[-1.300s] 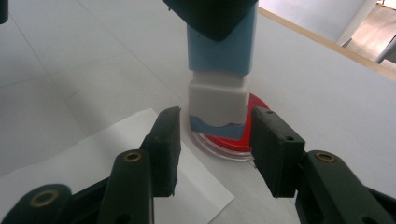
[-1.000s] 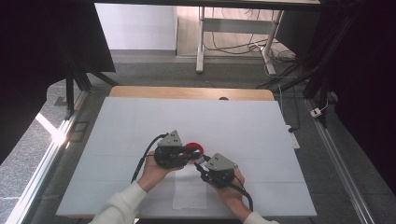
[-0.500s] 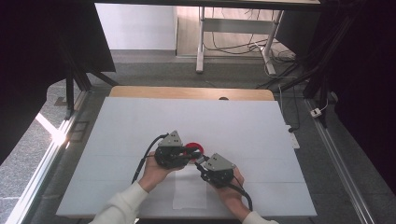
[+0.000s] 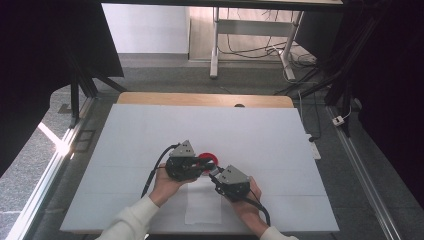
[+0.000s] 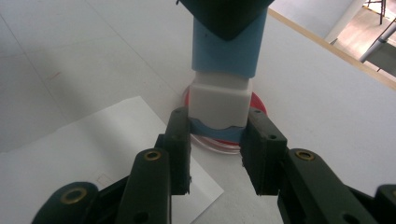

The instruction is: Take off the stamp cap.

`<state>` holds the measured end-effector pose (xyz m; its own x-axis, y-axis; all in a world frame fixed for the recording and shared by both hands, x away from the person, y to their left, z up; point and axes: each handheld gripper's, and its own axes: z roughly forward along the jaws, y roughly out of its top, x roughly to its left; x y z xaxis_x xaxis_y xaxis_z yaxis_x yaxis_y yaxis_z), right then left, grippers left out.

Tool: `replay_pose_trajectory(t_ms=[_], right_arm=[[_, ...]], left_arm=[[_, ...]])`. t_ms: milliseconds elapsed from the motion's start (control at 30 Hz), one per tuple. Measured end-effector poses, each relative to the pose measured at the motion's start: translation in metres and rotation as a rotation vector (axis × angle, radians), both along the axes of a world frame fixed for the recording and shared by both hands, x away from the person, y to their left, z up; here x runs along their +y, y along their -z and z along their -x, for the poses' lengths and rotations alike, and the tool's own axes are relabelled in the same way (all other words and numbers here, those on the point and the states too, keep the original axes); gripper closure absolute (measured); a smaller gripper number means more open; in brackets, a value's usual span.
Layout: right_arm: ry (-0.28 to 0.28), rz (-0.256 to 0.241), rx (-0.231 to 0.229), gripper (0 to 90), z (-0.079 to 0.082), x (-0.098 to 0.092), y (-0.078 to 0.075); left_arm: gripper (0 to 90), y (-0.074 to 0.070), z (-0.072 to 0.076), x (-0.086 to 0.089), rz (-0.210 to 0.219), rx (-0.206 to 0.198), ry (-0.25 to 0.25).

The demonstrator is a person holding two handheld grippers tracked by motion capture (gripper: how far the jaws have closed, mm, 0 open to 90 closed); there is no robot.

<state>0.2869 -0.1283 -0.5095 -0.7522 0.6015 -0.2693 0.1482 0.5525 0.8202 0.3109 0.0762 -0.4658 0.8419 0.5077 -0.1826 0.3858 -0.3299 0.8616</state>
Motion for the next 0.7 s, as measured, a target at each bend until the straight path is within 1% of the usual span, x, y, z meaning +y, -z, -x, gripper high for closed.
replay_pose_trajectory(t_ms=[100, 200, 233, 400, 467, 533, 700], right_arm=[[0.000, 0.002, 0.001, 64.4, 0.0002, -0.0002, -0.0003], [0.006, -0.010, -0.007, 64.5, 0.0011, -0.0001, -0.0002], [0.006, 0.000, -0.011, 64.5, 0.0013, -0.0009, -0.0007], [0.016, -0.024, -0.009, 64.5, 0.0022, -0.0009, 0.0009], [0.020, -0.024, -0.010, 64.6, 0.0028, -0.0016, 0.0007], [0.021, -0.037, -0.019, 64.6, 0.0036, -0.0015, 0.0005], [0.026, -0.037, -0.022, 64.6, 0.0046, -0.0016, 0.0005]], left_arm=[[76.0, -0.0002, 0.0000, 0.0005, 0.004, 0.001, -0.001], [75.9, -0.0004, 0.0006, 0.0007, 0.011, -0.001, -0.003], [75.9, -0.0004, 0.0006, 0.0008, 0.012, -0.003, -0.002], [75.9, 0.0012, 0.0006, 0.0011, 0.027, 0.007, -0.008], [75.9, 0.0009, 0.0011, 0.0013, 0.033, 0.005, -0.010], [75.9, -0.0001, 0.0020, 0.0015, 0.037, 0.000, -0.012], [75.9, 0.0002, 0.0023, 0.0009, 0.036, 0.001, -0.014]])
